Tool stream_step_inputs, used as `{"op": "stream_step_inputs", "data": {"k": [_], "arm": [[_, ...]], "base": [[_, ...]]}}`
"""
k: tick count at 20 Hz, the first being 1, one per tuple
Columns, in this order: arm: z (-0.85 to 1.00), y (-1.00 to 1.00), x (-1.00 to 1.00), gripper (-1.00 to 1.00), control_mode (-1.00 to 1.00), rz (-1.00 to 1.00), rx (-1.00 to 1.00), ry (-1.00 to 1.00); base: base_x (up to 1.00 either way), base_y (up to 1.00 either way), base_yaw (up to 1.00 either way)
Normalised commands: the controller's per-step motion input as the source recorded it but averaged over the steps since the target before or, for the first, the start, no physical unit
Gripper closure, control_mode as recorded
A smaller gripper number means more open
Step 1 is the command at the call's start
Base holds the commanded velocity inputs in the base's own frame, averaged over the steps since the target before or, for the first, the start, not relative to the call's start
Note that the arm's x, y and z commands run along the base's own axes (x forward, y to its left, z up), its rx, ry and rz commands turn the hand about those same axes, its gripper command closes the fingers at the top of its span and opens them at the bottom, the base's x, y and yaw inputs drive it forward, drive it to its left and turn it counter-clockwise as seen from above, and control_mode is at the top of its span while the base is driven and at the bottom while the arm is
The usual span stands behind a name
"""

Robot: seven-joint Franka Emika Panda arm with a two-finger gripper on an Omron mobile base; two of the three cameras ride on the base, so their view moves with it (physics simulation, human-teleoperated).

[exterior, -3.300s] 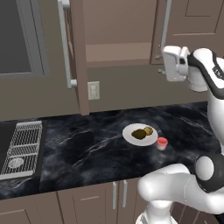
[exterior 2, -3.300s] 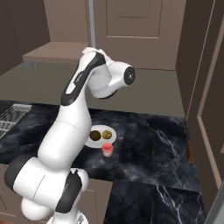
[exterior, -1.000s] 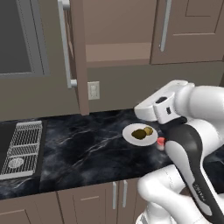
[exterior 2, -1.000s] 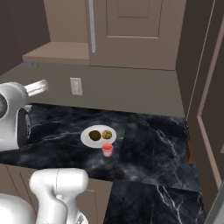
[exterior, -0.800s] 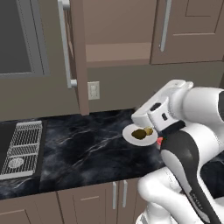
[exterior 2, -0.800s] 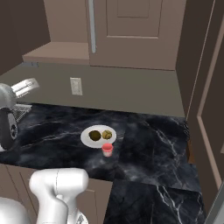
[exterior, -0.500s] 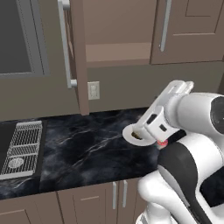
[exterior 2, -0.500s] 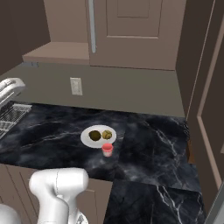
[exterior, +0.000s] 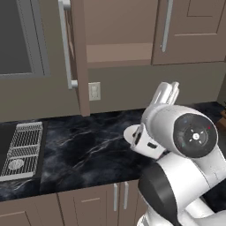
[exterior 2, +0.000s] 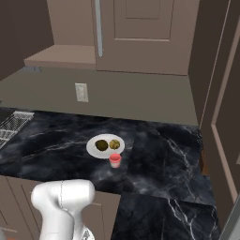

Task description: Pick the avocado and bread from the counter and place them on the plate. Then pick the jam from the cabinet and place it next to the plate. Lastly close the cabinet door.

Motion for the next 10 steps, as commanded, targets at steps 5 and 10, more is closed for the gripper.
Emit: {"op": "stream_step_inputs", "data": {"k": [5,10], "arm": [[0.0,0.02,-0.37,-1.0,-1.0,-0.03,-0.24,-0.05],[0.0,0.13,-0.31,-1.0,-1.0,-0.01,-0.23,-0.06]], "base": [[0.0,0.0,0.0],[0.0,0.0,0.0]]}}
